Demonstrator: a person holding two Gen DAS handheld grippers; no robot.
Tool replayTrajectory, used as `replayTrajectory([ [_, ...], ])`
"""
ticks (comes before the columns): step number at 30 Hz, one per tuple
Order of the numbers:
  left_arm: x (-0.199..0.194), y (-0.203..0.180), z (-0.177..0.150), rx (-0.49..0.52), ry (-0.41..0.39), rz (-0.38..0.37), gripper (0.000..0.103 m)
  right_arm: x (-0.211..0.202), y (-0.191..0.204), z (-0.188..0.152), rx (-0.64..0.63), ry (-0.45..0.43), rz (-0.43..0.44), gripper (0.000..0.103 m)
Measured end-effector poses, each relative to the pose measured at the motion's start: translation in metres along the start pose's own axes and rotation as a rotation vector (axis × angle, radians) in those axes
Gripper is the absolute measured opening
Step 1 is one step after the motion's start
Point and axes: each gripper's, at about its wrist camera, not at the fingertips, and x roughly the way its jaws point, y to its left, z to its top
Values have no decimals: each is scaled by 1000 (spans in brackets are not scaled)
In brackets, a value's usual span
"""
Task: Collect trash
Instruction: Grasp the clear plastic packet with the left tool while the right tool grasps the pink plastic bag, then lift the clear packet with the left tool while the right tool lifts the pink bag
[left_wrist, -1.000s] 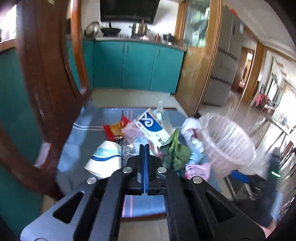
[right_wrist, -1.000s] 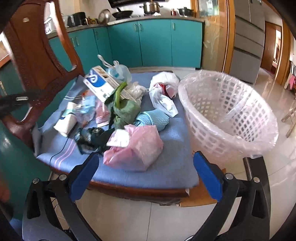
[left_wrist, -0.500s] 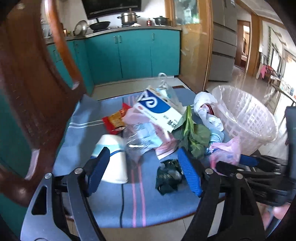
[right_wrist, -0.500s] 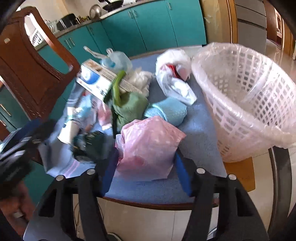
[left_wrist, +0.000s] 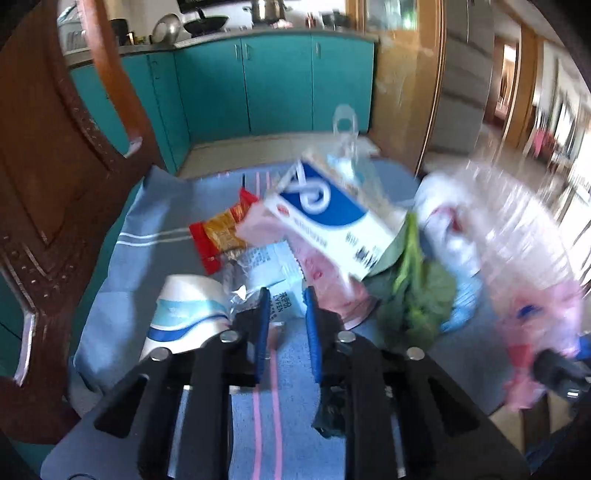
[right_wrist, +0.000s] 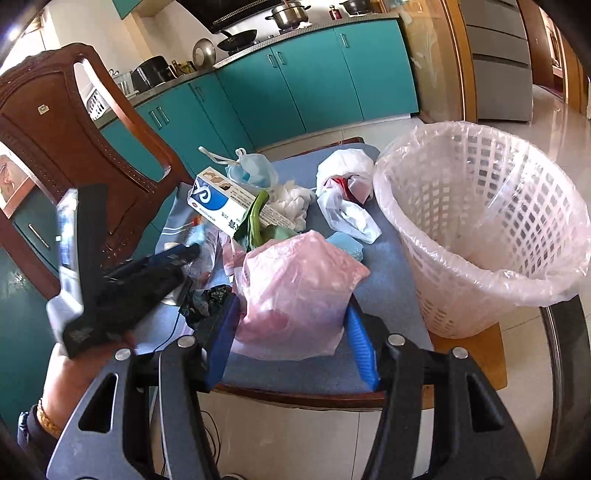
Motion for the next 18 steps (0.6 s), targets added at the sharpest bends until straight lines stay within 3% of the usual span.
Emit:
replayTrajectory([
  [9, -119, 21, -15, -78, -211, -123, 5, -25, 19, -4, -104, -70, 15, 56],
  [14, -149, 19, -43, -91, -242, -150, 5, -34, 28, -8, -155, -95, 34, 56],
  [18, -146, 12, -59, -70, -196, -156, 5, -34, 35, -11, -188, -95, 28, 56],
])
